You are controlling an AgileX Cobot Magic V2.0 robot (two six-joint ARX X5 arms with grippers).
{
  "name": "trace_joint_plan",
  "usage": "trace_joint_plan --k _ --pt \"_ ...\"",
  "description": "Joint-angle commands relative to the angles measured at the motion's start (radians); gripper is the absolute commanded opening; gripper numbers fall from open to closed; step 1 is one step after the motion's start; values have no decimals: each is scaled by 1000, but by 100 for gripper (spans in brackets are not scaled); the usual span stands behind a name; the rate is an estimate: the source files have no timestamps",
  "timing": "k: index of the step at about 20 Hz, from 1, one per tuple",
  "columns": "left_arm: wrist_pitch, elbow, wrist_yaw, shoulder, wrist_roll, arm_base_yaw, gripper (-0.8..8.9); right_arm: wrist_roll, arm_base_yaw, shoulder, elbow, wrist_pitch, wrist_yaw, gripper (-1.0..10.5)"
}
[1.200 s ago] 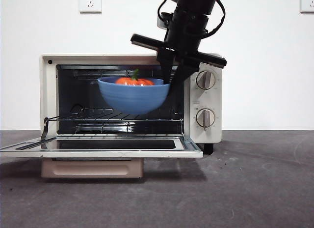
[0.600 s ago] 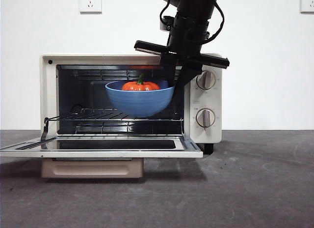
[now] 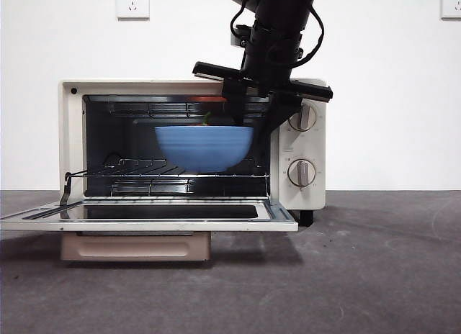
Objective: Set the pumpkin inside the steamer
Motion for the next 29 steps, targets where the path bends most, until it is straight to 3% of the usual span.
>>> trace_joint_plan --k 1,9,11,16,19,23,29 --pt "5 5 -1 5 9 -3 15 0 13 13 26 8 5 149" --pt "6 5 -1 5 9 -3 15 -71 14 -129 26 -34 4 149" --pt "6 5 -1 5 9 -3 15 -127 17 -182 26 -70 -10 149" --pt "5 5 -1 5 8 -3 15 -355 49 -345 26 -163 -102 149" --pt "5 5 -1 5 8 -3 15 -429 73 -446 12 -219 -108 149" --pt "5 5 -1 5 8 -3 15 -455 90 -618 -125 -202 -168 149" --pt "5 5 -1 5 8 -3 15 -465 91 -914 -502 -46 -320 149"
